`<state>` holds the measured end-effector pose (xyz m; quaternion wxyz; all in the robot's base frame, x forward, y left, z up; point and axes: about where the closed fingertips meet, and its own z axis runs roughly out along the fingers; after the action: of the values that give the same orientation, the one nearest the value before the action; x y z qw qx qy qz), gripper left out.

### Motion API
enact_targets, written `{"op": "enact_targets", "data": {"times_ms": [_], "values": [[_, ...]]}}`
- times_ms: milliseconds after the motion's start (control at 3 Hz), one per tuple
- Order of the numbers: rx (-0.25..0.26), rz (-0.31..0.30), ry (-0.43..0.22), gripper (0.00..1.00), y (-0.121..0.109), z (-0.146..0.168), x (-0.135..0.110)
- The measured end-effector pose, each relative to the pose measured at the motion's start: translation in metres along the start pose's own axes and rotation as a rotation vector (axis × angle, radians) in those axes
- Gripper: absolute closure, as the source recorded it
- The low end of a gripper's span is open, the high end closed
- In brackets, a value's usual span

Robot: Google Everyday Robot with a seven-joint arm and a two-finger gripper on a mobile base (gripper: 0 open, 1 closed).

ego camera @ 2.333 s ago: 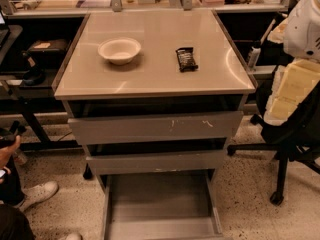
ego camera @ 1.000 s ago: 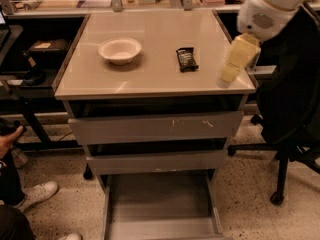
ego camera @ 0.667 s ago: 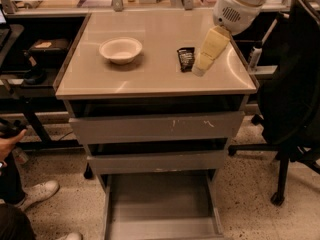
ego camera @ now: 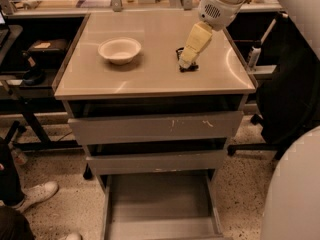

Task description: Place rxbar chocolate into bottom drawer

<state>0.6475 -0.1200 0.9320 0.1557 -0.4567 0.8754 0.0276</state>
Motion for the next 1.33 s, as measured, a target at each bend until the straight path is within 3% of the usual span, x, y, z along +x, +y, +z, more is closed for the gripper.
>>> {"op": "enact_targets", "data": {"times_ms": [333,667,1333], "values": [[-0.009,-0.022,-0.034,0.00,0.000,0.008,-0.006],[-0.029,0.011,-0.058,0.00,-0.008,0.034,-0.019],[-0.019,0.061,-0.019,0.00,-0.031,0.082,-0.042]]}}
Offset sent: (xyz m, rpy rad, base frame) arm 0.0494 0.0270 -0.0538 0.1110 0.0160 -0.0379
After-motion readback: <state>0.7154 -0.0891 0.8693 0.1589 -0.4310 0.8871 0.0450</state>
